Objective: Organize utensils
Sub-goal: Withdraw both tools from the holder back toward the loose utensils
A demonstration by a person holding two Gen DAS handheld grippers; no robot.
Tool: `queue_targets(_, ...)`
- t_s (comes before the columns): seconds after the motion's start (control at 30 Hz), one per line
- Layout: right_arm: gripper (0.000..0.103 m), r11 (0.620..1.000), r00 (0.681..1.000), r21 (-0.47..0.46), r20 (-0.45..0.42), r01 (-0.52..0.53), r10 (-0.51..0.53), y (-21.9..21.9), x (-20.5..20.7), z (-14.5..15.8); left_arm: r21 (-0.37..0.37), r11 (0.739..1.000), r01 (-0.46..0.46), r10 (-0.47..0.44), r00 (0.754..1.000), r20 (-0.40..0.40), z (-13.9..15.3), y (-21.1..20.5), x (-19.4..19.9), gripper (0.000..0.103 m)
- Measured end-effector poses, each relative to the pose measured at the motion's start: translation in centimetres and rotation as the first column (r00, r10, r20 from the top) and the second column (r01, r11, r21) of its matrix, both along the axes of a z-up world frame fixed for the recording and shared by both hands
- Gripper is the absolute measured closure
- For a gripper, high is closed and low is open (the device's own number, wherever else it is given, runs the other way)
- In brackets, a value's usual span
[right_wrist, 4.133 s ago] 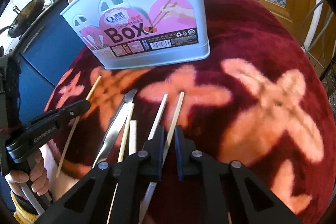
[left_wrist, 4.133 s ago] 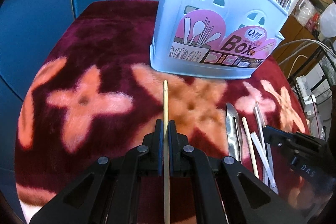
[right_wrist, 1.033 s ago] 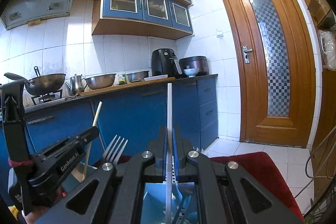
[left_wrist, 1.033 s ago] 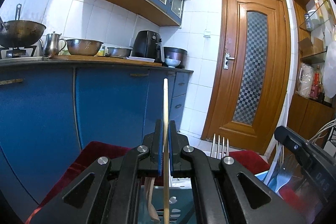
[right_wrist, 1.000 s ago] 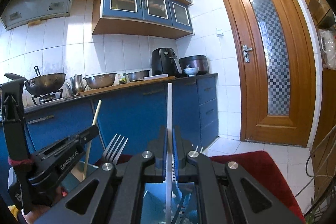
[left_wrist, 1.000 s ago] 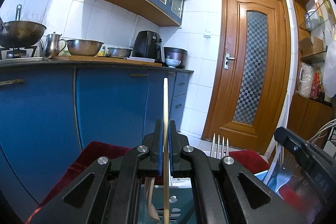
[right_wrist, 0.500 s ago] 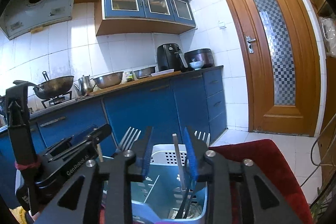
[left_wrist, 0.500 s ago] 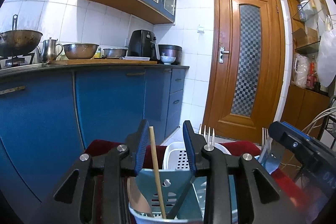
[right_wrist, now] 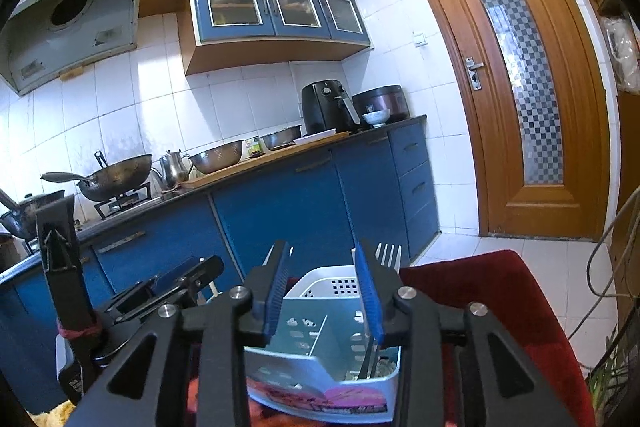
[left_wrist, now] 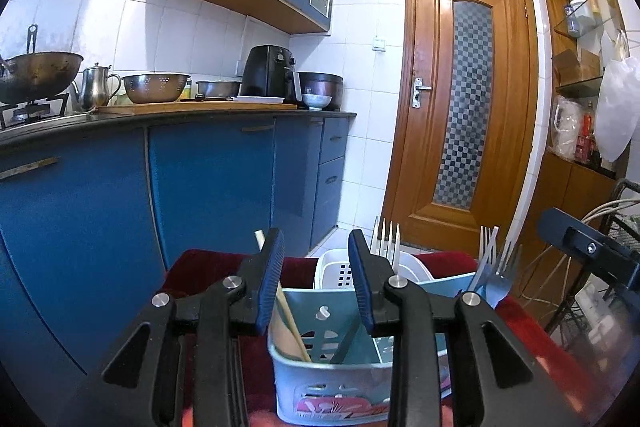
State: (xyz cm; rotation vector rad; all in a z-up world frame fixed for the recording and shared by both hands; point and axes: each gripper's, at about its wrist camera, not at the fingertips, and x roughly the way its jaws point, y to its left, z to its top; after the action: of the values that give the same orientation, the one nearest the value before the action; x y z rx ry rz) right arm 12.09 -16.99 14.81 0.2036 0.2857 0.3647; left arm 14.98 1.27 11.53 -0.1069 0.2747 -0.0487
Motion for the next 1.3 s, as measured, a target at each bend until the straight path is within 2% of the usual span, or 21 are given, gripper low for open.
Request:
queue_targets(0.17, 0.062, 0.999, 0.999, 0.02, -0.027, -0.036, 0.037, -0.2, -1.0, 0.4, -0.015, 1.0, -0.002, 0.002, 1.0, 0.001, 0.9, 0.7, -1.8, 0.069)
queue_targets(0.33, 0.062, 0.999, 0.999, 0.001, -0.033, -0.036, 0.036, 0.1, -2.6, 0.9, 0.012, 1.0, -0.007, 0.007, 1.0, 0.001, 1.7, 0.8, -3.7, 0.069)
queue_targets(0.7, 0.062, 0.998, 0.992, -0.01, -0.117, -0.058, 0.056, 0.0, -6.4, 0.7, 0.078, 0.997, -0.008, 0.013, 0.998, -0.056, 2.3, 0.9, -9.5, 0.069)
queue_targets(0.97, 0.062, 0.998, 0.988, -0.025, -0.143, -0.065, 0.061, 0.0, -9.2, -0.1, 0.095, 0.995, -0.01, 0.022, 0.992, -0.124, 0.8, 1.2, -13.3, 0.069)
queue_targets(1.13, 0.062, 0.997, 0.986, -0.051, -0.163, -0.055, 0.046, 0.0, -10.7, -1.1, 0.087, 0.996, -0.001, 0.016, 0.986, -0.164, -0.3, 1.7, -14.5, 0.069)
queue_targets(1.3, 0.062, 0.997, 0.978, -0.063, -0.205, -0.043, 0.03, -0.1, -11.7, -2.4, 0.079, 0.997, 0.018, 0.001, 0.972, -0.237, -1.9, 1.7, -14.8, 0.069)
